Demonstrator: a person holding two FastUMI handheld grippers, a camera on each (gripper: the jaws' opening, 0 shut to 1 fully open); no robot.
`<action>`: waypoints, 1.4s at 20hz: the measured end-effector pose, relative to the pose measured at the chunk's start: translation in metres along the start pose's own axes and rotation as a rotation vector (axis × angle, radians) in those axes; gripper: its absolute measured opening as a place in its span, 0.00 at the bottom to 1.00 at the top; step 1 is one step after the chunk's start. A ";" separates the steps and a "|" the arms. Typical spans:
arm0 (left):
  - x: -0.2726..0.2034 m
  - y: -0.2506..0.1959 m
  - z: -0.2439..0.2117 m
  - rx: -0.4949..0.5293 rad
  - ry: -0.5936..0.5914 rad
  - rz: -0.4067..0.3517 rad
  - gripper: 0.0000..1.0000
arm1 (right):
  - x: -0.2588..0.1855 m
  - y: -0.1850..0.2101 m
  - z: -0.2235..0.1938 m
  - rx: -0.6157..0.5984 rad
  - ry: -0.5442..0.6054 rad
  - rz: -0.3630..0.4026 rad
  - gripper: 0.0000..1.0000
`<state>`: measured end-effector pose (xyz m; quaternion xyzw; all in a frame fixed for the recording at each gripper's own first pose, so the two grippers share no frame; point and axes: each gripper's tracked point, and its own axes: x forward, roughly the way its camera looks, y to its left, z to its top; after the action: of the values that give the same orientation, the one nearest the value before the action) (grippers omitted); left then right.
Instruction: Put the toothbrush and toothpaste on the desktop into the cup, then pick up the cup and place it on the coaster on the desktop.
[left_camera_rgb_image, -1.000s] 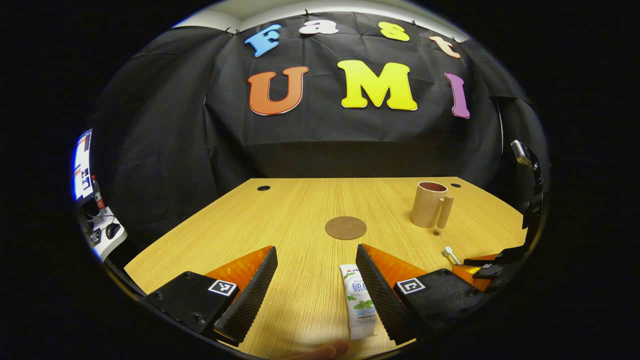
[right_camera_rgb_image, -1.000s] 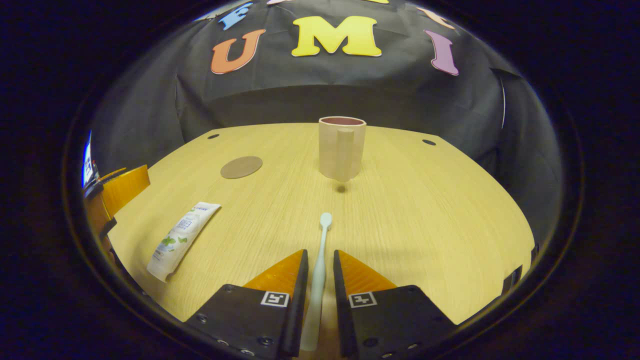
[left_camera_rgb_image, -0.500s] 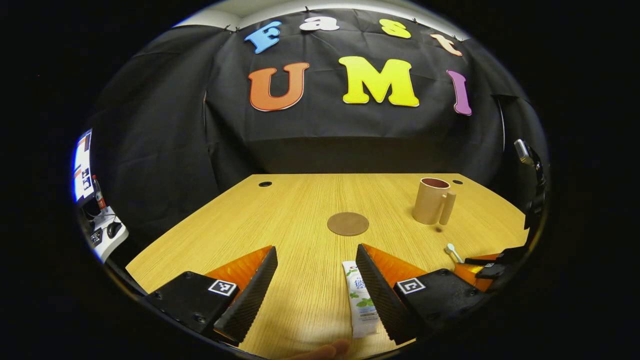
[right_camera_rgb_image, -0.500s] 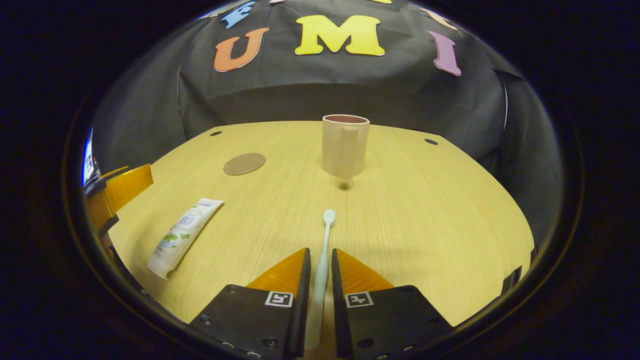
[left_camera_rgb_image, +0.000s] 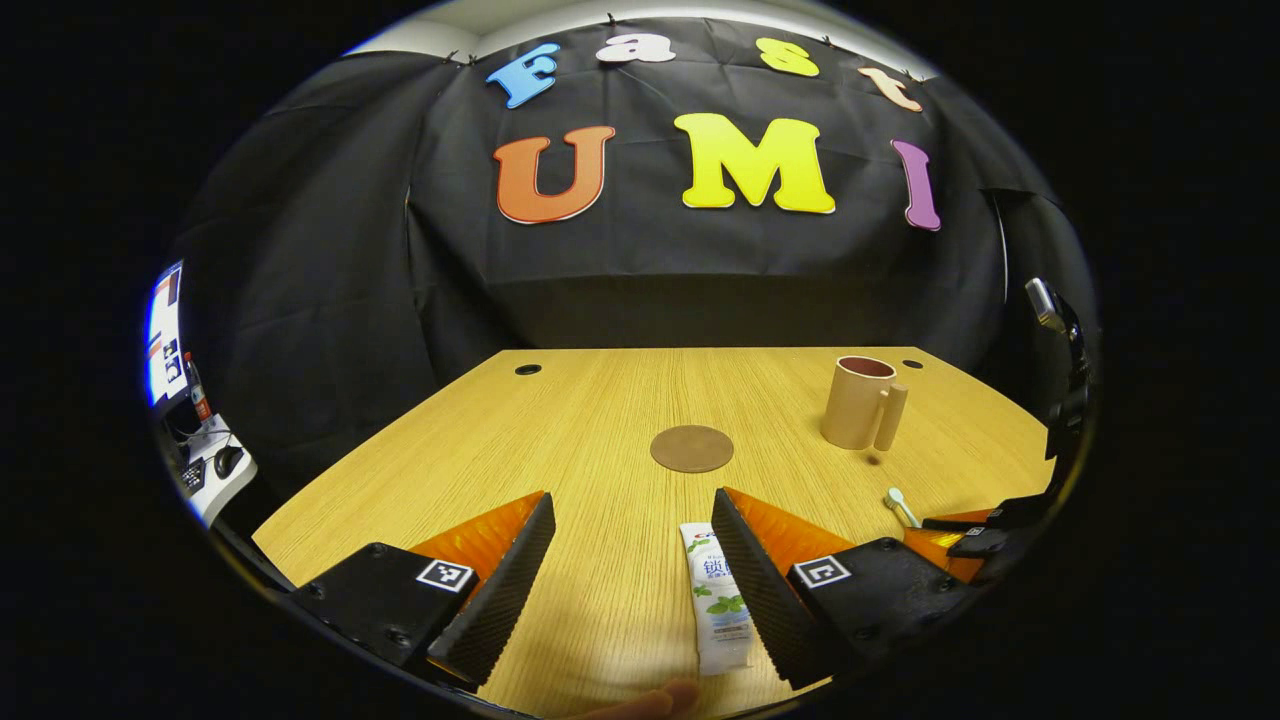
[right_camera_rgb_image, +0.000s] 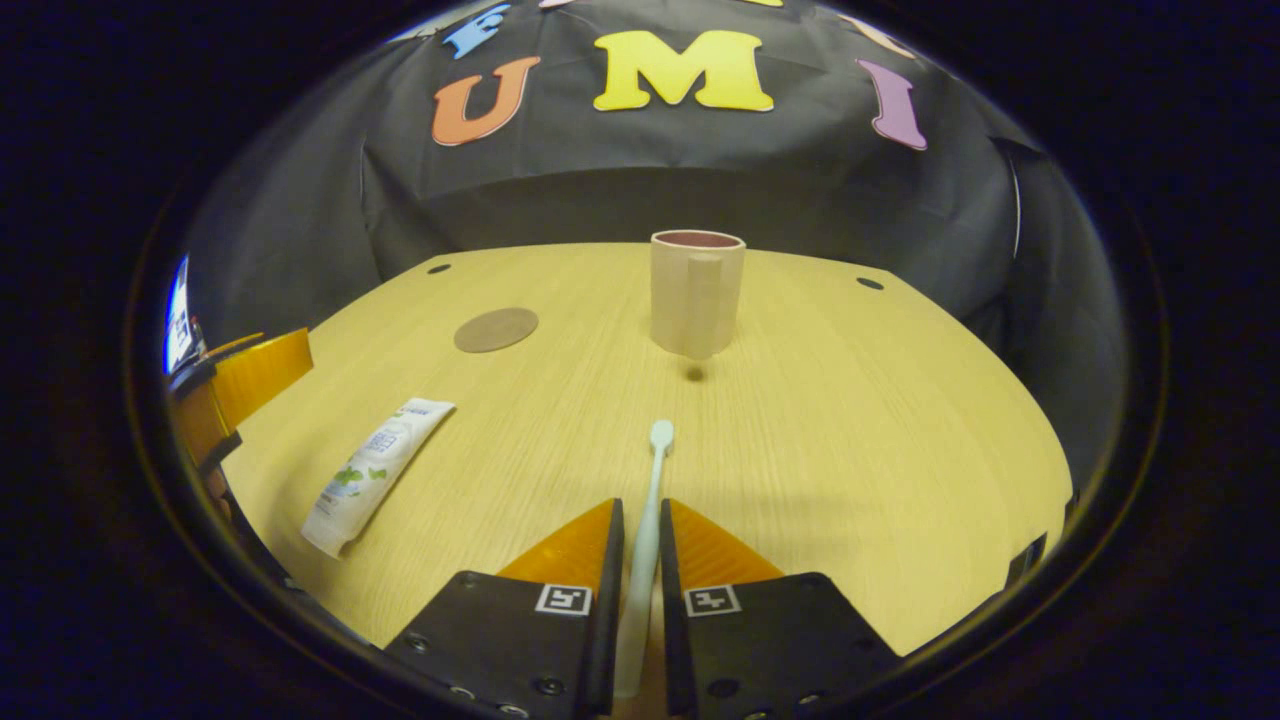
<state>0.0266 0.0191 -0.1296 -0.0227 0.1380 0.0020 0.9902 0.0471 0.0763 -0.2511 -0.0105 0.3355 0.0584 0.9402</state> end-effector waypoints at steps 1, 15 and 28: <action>0.000 0.000 0.000 -0.002 0.002 -0.001 1.00 | 0.002 -0.001 -0.001 -0.012 0.000 -0.006 0.18; -0.004 0.002 -0.006 -0.020 0.023 -0.013 1.00 | 0.003 -0.001 0.001 -0.043 0.037 -0.030 0.33; -0.008 -0.007 -0.015 -0.036 0.081 -0.026 1.00 | 0.000 -0.001 -0.003 -0.015 0.033 0.060 0.11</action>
<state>0.0152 0.0118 -0.1418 -0.0422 0.1777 -0.0096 0.9831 0.0455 0.0748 -0.2530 -0.0084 0.3505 0.0890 0.9323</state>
